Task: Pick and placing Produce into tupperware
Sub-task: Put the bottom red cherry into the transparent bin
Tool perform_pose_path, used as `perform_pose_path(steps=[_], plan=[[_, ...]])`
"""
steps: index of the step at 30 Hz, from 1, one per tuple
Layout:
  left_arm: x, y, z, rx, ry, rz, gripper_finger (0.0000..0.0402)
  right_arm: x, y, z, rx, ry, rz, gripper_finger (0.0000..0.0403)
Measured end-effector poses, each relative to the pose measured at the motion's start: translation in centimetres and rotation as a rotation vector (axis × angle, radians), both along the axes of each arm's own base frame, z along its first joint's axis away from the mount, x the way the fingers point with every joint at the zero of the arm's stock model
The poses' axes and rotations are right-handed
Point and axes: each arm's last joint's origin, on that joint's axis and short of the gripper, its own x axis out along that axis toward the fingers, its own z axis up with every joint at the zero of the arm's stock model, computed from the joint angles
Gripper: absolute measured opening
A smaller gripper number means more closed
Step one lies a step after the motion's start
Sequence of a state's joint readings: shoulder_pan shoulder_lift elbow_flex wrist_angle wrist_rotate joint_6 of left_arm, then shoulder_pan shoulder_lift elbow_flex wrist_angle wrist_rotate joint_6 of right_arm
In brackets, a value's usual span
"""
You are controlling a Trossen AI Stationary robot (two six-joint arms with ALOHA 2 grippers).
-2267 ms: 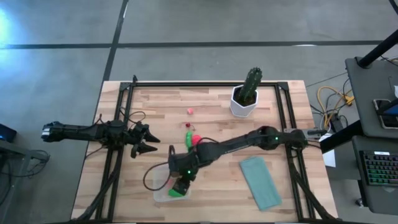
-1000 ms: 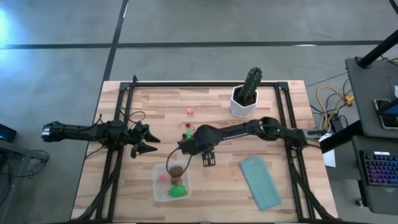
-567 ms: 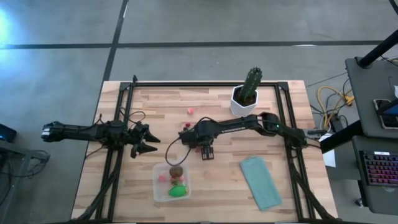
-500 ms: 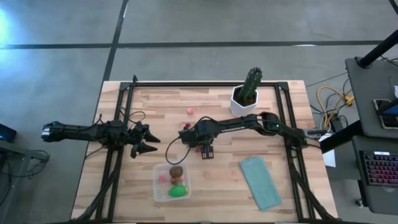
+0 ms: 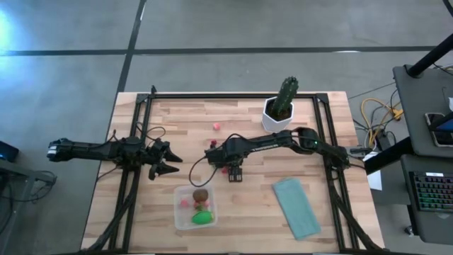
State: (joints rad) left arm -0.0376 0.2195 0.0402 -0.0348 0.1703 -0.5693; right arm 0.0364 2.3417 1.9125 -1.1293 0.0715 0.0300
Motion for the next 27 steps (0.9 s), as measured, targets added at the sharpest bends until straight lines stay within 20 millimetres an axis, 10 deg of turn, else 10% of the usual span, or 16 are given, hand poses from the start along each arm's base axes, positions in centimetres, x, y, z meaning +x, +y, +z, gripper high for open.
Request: perform_pose_path(steps=[27], plan=[[0.0,0.0,0.0,0.0,0.0,0.0,0.0246,-0.4,0.0,3.2,0.002,-0.022,-0.057,0.0101]])
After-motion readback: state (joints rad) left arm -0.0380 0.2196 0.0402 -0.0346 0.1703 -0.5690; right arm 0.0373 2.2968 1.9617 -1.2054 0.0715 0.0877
